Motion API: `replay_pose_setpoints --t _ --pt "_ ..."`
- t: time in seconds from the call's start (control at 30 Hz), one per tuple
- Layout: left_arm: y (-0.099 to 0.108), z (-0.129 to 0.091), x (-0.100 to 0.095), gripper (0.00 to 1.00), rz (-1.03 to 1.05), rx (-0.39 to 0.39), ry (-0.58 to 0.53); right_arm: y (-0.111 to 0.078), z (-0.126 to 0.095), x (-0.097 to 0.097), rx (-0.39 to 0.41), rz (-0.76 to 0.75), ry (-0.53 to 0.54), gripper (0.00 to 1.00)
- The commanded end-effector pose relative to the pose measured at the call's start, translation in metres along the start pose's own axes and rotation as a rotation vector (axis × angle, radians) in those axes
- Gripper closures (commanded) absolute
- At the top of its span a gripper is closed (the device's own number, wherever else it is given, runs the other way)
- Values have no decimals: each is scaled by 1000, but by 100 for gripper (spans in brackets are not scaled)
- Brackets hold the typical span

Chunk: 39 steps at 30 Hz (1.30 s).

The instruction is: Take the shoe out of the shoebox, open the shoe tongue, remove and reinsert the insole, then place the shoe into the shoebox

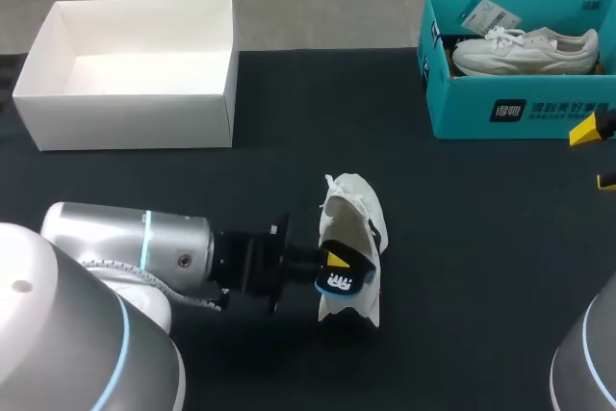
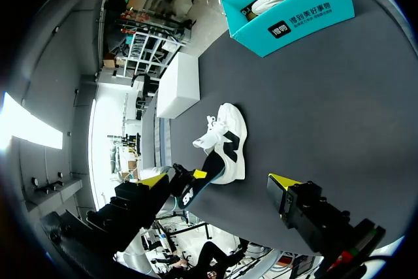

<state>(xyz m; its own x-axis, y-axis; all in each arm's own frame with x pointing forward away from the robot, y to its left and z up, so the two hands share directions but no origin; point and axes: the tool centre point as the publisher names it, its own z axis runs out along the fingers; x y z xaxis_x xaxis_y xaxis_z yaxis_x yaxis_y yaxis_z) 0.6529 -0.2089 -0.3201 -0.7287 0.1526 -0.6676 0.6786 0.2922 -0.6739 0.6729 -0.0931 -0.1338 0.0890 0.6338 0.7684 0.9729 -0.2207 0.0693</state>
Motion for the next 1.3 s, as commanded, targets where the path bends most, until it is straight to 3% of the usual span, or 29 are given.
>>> replay_pose_setpoints --t 0.03,0.37,0.5,0.6,0.63,0.9,0.97,1.3 --pt "11 17 -6 100 -15 -13 1 -1 1 0 -2 1 -1 0" --pt "26 27 -14 100 -85 -68 -28 -1 1 0 -2 1 -1 0" --pt "21 25 -15 100 -93 -59 -39 -1 1 0 -2 1 -1 0" --pt "8 19 -17 40 -79 -41 -64 -1 1 0 -2 1 -1 0" --pt "3 17 -17 34 -71 -37 -67 -1 1 0 -2 1 -1 0" --pt "-17 6 -14 71 -39 -42 -35 -1 1 0 -2 1 -1 0" --pt "-15 6 -11 97 -36 -53 -23 -1 1 0 -2 1 -1 0" --pt "3 14 -8 100 -39 -70 -12 -1 1 0 -2 1 -1 0"
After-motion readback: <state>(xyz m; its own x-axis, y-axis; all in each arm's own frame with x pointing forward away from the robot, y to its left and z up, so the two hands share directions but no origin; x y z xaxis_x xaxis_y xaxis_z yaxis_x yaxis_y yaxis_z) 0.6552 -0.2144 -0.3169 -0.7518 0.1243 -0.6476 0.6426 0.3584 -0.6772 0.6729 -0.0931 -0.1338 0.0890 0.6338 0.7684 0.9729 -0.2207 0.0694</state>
